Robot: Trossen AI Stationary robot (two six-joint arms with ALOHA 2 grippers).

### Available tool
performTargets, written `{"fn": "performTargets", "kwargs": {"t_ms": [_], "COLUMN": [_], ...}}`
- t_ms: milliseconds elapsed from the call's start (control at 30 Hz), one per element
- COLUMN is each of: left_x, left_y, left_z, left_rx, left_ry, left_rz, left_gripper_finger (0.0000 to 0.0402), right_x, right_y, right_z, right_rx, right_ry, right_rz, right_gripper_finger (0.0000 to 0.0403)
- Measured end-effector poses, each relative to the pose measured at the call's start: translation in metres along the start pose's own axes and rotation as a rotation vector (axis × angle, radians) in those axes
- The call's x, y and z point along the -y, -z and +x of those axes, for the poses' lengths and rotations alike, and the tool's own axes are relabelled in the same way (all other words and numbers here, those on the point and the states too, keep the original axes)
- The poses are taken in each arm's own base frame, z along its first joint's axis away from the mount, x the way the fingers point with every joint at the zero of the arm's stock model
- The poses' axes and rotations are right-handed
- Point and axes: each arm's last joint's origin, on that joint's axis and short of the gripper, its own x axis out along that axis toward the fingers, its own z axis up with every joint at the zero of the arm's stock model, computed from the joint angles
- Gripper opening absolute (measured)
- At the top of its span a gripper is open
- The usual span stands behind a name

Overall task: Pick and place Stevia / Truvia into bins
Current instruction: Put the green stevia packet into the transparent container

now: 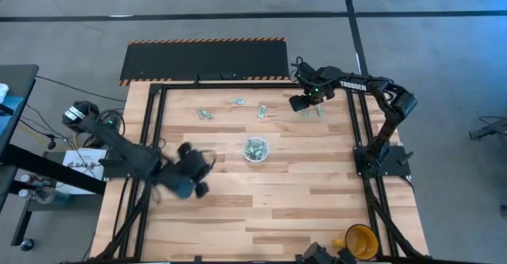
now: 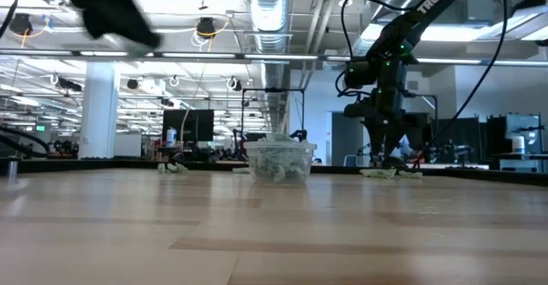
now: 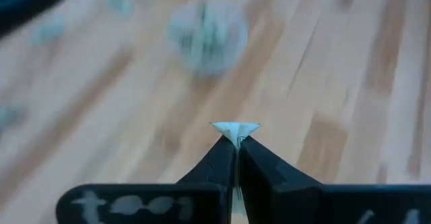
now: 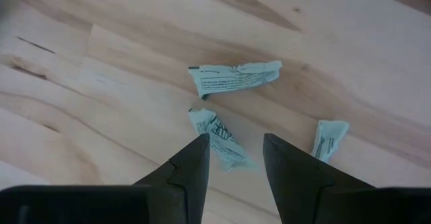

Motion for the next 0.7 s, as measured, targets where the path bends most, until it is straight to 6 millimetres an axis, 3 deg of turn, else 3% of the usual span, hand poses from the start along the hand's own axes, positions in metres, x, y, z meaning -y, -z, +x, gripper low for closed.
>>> {"fn": "performTargets", "kwargs": {"t_ms": [167,300,533,700], "left_x": [-0.017,-0.041,-0.067,-0.068], "left_y": [-0.049,-0.077,-0.103,-0.115], "left_z": [0.036,0.07,0.137,0.175], "left_rx": [0.077,0.128,0.124,-0.071], "left_ry": [0.149,0.219,0.35,0.292], "left_rz": [0.068,0.078,0.066,0.127], "left_gripper_finger": [0.0001,0.0,0.0,0.0], "right_x": [0.0,0.0,0.0,0.001], "right_y": [0.0,0.001,0.001,0.001], "right_z": [0.0,0.0,0.0,0.0], "right_rx": [-0.004,-0.008,-0.008,-0.013], "right_ry": [0.001,0.003,0.003,0.005], "right_rz": [0.0,0.0,-0.001,-0.002], "right_gripper_finger": [0.0134,0.0134,0.0134,0.0134]}}
